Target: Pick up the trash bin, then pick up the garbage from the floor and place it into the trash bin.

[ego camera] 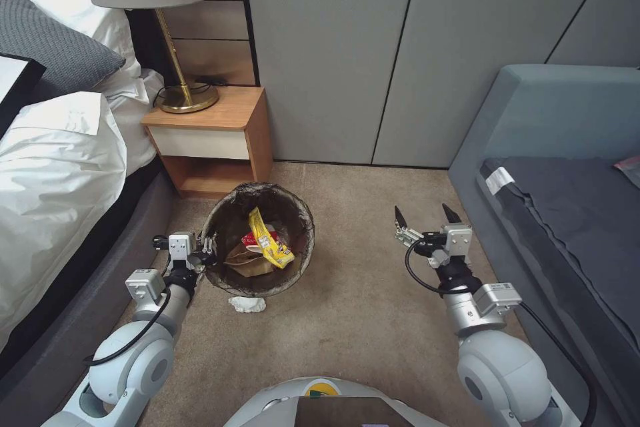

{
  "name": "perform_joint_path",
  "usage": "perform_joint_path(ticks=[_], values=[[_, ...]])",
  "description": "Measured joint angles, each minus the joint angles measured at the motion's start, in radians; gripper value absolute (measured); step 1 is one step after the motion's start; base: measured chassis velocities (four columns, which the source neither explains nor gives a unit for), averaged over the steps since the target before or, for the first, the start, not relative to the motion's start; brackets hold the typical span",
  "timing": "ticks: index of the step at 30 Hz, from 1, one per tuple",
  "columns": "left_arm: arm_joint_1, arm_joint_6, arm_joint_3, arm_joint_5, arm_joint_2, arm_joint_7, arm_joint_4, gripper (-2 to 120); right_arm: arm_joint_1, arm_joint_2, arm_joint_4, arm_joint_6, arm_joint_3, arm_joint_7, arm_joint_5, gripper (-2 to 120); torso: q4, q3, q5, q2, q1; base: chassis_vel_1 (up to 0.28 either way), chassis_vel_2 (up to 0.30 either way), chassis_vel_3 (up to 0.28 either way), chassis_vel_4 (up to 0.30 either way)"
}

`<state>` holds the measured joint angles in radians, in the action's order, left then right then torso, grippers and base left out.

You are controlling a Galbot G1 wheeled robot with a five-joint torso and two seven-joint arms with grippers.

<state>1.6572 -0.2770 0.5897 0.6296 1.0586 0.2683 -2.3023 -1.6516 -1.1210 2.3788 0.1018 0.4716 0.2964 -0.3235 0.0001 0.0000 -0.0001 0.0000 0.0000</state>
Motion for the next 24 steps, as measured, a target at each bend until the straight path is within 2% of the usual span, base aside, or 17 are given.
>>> perform_joint_path(ticks=[16,24], values=[[0.002,-0.009,0.003,0.012,0.003,0.005,-0.003,4,0.019,-0.007,-0.009,0.0,-0.022,0.002,0.009,100,-0.0001,0.0,0.0001,0.0,0.0,0.0,0.0,0.0,0.0],[0.002,-0.01,0.004,0.014,0.005,0.005,-0.003,4,0.027,-0.01,-0.011,0.002,-0.029,0.002,0.005,100,-0.0001,0.0,0.0001,0.0,0.0,0.045,0.049,0.046,0.055]])
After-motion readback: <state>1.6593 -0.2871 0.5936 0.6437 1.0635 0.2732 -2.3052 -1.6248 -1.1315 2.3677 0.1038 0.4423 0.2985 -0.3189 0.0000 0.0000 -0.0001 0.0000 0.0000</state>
